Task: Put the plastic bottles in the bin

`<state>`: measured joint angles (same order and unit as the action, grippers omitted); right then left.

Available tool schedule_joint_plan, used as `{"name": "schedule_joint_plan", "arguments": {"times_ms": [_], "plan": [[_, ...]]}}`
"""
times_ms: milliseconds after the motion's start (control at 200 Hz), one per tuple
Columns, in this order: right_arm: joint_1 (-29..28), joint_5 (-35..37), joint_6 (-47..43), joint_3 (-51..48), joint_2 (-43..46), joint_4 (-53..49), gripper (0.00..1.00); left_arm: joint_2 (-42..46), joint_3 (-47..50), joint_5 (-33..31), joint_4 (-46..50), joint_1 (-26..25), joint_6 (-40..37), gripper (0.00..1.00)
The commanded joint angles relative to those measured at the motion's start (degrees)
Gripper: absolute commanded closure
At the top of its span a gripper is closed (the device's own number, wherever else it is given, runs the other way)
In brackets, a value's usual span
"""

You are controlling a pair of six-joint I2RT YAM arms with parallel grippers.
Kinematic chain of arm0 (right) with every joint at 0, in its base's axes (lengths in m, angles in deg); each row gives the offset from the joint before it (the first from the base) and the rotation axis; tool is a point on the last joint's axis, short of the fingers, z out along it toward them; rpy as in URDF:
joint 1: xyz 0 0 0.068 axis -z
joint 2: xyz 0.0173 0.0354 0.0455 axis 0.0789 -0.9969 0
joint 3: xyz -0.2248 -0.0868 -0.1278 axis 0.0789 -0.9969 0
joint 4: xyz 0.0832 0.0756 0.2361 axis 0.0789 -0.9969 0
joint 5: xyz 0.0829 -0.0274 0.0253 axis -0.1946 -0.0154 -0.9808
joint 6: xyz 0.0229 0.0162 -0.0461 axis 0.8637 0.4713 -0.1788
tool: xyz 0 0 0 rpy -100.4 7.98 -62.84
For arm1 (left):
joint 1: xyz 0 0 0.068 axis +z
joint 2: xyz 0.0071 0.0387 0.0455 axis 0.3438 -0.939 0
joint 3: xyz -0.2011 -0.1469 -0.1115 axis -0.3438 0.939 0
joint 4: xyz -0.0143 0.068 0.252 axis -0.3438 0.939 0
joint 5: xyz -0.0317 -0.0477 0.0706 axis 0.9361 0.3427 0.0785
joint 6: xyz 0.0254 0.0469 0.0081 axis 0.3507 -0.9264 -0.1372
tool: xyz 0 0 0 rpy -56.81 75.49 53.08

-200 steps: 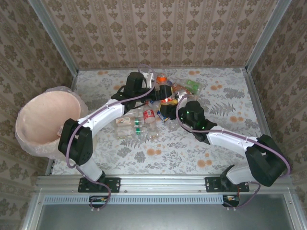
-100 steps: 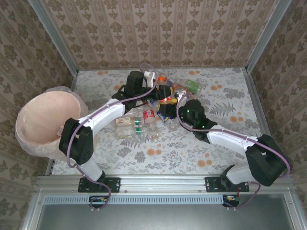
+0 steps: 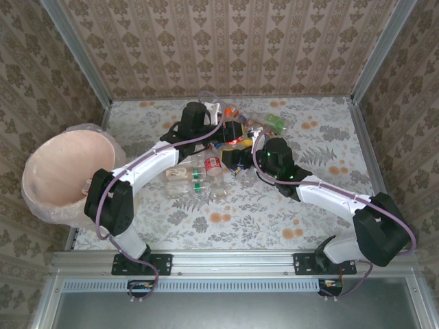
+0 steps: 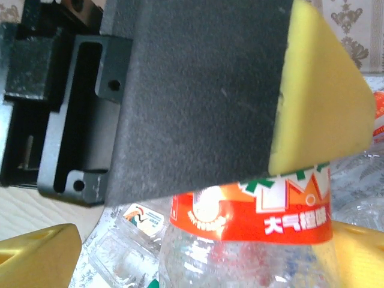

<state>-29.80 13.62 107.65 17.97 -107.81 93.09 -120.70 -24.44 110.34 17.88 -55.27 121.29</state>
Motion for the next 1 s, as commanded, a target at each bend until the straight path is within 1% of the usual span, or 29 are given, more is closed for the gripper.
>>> {"name": "schedule_joint_plan", "arguments": {"times_ms": [0,340,445,535,595,740,885,995], "plan": [[0.29,0.64,-1.65,1.1,1.99,-2.63,0.0,2.89,0.95,-2.0,-0.08,0.59,-0.82,0.47],[0.31,6.97,-3.4,-0.65,4.0,-9.11,0.0,3.97,2.42,-5.79,1.78,2.44,-0.24,0.48],[0.3,10.64,-2.11,-1.61,4.39,-11.72,0.0,4.92,2.07,-8.46,4.91,2.97,-1.47,0.49],[0.3,13.14,-1.28,-3.09,5.14,-11.48,0.0,6.51,1.5,-11.38,8.76,3.55,-3.81,0.49],[0.39,14.73,-0.89,-3.87,5.43,-11.12,0.0,8.15,0.75,-14.53,12.69,3.86,-6.06,0.49],[0.63,17.74,-0.52,-4.3,5.27,-10.07,0.0,11.72,-2.27,-25.65,23.68,4.13,-12.36,0.5],[1.34,18.93,0.78,-3.75,4.5,-8.98,0.0,15.6,-3.61,-31.79,29.09,4.75,-16.4,0.5],[1.45,18.93,1.1,-3.62,3.73,-7.6,0.0,18.93,-5.21,-38.43,33.29,4.83,-20.0,0.51]]}}
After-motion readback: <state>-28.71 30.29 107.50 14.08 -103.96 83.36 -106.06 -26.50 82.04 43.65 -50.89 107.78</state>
